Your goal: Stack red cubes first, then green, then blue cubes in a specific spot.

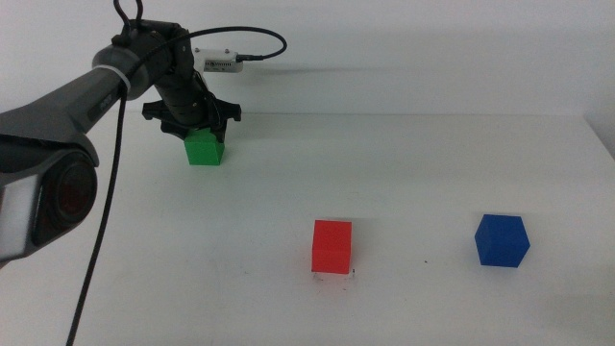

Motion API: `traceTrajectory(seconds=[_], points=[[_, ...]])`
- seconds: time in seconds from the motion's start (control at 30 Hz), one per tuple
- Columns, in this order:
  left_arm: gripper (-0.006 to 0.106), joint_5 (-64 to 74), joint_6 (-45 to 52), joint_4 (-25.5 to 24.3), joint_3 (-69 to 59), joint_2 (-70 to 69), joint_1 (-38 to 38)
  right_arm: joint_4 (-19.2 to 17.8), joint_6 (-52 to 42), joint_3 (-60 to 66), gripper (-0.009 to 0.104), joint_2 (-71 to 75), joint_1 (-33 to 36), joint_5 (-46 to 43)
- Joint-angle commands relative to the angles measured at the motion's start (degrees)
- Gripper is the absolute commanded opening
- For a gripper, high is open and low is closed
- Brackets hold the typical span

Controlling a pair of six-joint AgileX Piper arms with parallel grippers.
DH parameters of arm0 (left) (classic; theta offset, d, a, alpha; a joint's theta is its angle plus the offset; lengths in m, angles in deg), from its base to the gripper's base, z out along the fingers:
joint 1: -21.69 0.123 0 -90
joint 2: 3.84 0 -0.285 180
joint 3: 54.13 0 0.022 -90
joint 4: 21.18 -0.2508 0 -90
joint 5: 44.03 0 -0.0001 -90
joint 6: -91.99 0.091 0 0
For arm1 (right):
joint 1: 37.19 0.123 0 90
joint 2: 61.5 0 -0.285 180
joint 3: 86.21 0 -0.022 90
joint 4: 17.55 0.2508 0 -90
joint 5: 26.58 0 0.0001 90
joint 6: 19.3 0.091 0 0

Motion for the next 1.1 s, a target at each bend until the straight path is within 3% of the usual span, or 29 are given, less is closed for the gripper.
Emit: traceTrajectory(seconds=[0.0,0.1,0.2,0.4,0.5,0.63,0.83,1.07], points=[[0.045,0.1,-1.7,0.4,0.7,0.0,0.1,-0.5,-0.6,0.1,0.093,0.3,-0.2,-0.6],[0.025,1.8,-3.1,2.0,0.7,-0.2,0.1,-0.5,-0.6,0.1,0.093,0.3,-0.2,-0.6],[0.014,5.5,-4.5,1.8,0.7,-3.4,-0.9,-0.5,-0.6,0.1,0.093,0.3,-0.2,-0.6],[0.012,6.6,-18.6,-8.0,-11.7,-19.1,-9.2,-0.5,-0.6,0.1,0.093,0.3,-0.2,-0.6],[0.012,1.0,-26.2,-8.9,-24.8,-29.4,-16.0,-0.5,-0.6,0.1,0.093,0.3,-0.2,-0.6],[0.012,-10.2,-38.5,-15.3,-40.7,-37.4,-26.3,-0.5,-0.6,0.1,0.093,0.3,-0.2,-0.6],[0.012,-13.0,-43.3,-14.9,-45.3,-37.5,-33.7,-0.5,-0.6,0.1,0.093,0.3,-0.2,-0.6],[0.013,-15.1,-42.3,-13.9,-45.3,-34.9,-34.2,-0.5,-0.6,0.1,0.093,0.3,-0.2,-0.6]])
